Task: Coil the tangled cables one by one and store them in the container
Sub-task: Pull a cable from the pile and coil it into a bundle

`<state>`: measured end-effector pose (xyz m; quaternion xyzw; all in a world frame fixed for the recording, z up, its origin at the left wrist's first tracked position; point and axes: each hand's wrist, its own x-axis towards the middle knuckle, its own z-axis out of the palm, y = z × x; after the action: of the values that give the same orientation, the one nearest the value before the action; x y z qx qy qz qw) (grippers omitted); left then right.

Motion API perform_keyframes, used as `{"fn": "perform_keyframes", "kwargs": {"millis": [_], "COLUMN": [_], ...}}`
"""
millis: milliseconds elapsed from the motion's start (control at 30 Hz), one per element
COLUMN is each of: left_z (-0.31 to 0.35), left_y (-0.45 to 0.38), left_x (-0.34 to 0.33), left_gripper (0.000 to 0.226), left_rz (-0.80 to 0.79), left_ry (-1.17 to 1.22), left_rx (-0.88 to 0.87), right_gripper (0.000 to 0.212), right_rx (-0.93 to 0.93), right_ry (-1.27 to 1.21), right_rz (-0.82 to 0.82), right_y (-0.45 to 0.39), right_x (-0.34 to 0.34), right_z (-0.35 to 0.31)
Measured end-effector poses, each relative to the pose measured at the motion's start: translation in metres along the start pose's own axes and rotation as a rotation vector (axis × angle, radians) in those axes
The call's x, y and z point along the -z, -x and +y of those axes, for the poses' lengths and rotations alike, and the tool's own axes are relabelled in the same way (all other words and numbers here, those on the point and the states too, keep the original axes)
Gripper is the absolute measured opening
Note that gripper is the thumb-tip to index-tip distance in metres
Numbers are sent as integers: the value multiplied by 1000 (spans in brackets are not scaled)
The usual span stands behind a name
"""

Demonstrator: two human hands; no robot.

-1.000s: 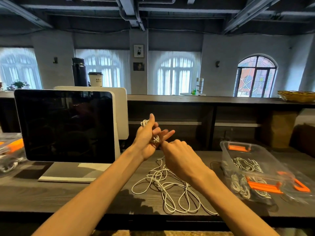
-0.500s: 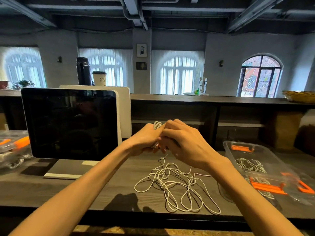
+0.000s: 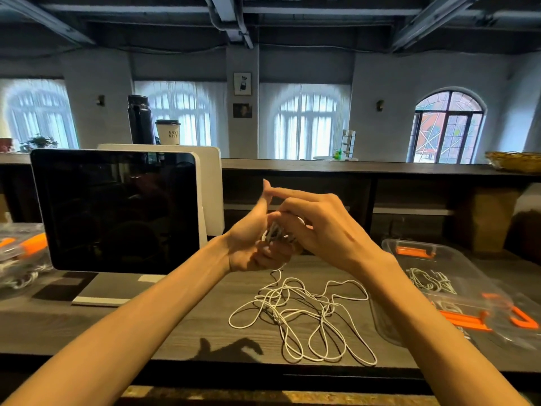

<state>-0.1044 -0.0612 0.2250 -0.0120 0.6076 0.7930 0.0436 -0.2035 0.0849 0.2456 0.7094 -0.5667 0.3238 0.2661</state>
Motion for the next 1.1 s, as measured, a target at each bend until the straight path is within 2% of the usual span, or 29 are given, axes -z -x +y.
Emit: {"fn": "perform_keyframes", "kwargs": {"millis": [67,100,200,267,333,467,600,700,800,900,1000,1100], "left_z": [1,2,-1,-7,-10,-7,-13,-13,-13,-8,6,13], "left_y": [5,8,13,11,9,12,10,9,10,12,17,17], "left_x": [-3,-3,-4,-3,-4,-13,-20,-26,-39,-41,-29,-14], "left_gripper": [86,82,45,53,45,29,25,36,24,17,22,42], "left_rz": [-55,-38,-10,72,150,169,252,188,123,199,323,429], "left_ry": [9,-66,-538,-677,-622,-595,-589,-691,-802,-734,-616,-480], "left_rx": [30,40,45,72,37,11,-8,-24,-90,-231,-351,-316], "right_gripper": [22,21,24,26,24,23,12,19,24,26,26,30], "right_rx": [-22,-41,-108,-208,-284,-283,-290,-333,-411,-496,-500,-499], "right_ry": [-22,-50,-124,-248,-302,-267,-251,-266,-199,-63,35,40], "right_rz": [3,-11,-27,-24,-91,-148,-129,-67,34,-5,-101,-219], "right_y": [0,-1,-4,-4,-4,-1,-2,-1,0,9,23,27], "right_x": [4,6,13,20,26,23,13,4,-8,-18,-21,-20], "right_z": [3,4,6,10,14,15,17,21,32,50,55,51]}}
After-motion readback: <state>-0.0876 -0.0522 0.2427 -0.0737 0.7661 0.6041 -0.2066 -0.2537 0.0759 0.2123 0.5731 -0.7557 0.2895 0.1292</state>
